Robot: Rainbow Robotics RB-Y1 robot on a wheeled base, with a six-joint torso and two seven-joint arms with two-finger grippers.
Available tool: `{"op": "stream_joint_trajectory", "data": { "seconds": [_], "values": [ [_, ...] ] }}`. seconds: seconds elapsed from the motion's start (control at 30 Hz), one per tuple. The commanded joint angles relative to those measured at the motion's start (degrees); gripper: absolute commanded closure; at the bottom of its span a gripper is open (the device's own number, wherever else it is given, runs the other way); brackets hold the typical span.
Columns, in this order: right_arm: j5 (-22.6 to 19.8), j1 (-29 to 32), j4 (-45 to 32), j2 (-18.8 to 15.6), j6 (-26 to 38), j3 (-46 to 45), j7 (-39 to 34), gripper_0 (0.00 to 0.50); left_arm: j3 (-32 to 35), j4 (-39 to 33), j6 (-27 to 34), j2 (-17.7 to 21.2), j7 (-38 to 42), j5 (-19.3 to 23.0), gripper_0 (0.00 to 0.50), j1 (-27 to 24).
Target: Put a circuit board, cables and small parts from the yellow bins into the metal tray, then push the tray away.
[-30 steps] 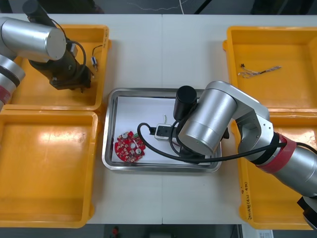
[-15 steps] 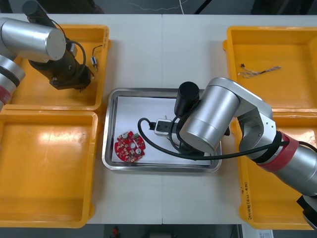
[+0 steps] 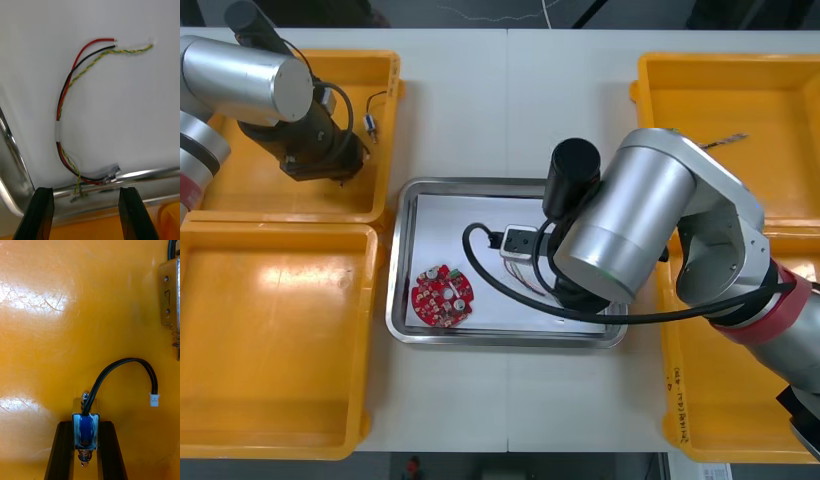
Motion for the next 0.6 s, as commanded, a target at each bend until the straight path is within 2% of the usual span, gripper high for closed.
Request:
{"op": "stream_joint_trajectory", "data": {
  "seconds": [0.03,0.23,0.6],
  "values": [
    [-1.7,-1.6,-5.1,1.3,1.4,-4.5,0.9,0.0,4.3,-4.0,5.7,1.9,0.3,0.3,0.5,-2.2],
    [-2.8,-2.5,-9.3,0.2,1.4,-8.7,0.4,0.0,7.5,-9.6,12.6,3.0,-0.1,0.2,0.5,-2.2],
    [-12.8,-2.4,-11.2,-6.3,1.4,-20.8,-0.4,0.0,10.3,-20.2,22.8,3.8,0.1,0.3,0.5,-2.2]
  ]
}}
